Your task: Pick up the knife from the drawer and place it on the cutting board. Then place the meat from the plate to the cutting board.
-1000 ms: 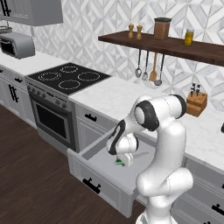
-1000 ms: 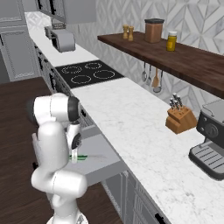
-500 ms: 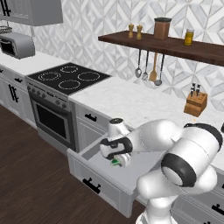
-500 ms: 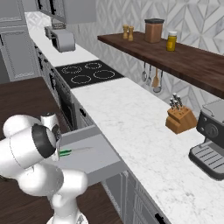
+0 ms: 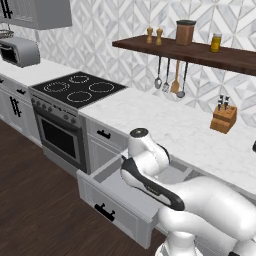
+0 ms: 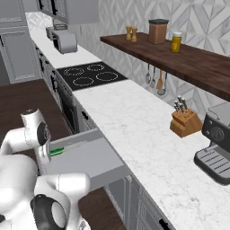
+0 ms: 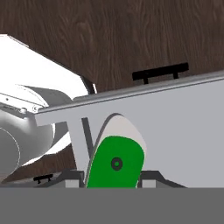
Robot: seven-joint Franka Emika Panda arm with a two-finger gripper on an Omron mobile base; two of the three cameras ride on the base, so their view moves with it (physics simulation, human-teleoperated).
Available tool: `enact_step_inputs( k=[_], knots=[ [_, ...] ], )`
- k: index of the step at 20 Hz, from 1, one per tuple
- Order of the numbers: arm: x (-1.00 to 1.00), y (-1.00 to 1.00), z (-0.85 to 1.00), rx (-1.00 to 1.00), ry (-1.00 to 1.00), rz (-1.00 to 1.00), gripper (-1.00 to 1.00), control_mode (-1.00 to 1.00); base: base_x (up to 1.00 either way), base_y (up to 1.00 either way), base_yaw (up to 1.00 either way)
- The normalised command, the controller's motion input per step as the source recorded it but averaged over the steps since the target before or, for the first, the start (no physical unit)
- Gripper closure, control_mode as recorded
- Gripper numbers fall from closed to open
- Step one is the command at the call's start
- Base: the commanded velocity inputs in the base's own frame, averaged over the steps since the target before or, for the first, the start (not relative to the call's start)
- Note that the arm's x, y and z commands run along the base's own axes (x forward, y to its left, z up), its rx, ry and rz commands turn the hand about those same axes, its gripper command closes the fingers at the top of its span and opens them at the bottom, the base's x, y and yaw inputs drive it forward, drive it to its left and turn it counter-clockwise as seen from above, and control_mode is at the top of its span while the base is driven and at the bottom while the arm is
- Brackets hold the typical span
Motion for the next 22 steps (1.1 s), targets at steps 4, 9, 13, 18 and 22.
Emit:
enact_step_inputs(
  k=[4,9,13,18,22],
  knots=[
    [-0.01,0.00,1.00,-0.01,0.02,0.01,1.00,-1.00,0.00,0.00,0.00],
    [-0.01,-0.11,1.00,0.00,0.13,0.00,1.00,-1.00,0.00,0.00,0.00],
    [-0.43,-0.38,1.00,0.00,0.06,0.02,1.00,-1.00,0.00,0.00,0.00],
    [-0.22,-0.48,0.87,0.00,0.05,0.02,1.00,-1.00,0.00,0.00,0.00],
    [-0.36,-0.56,0.46,0.00,-0.04,0.02,1.00,-1.00,0.00,0.00,0.00]
  ],
)
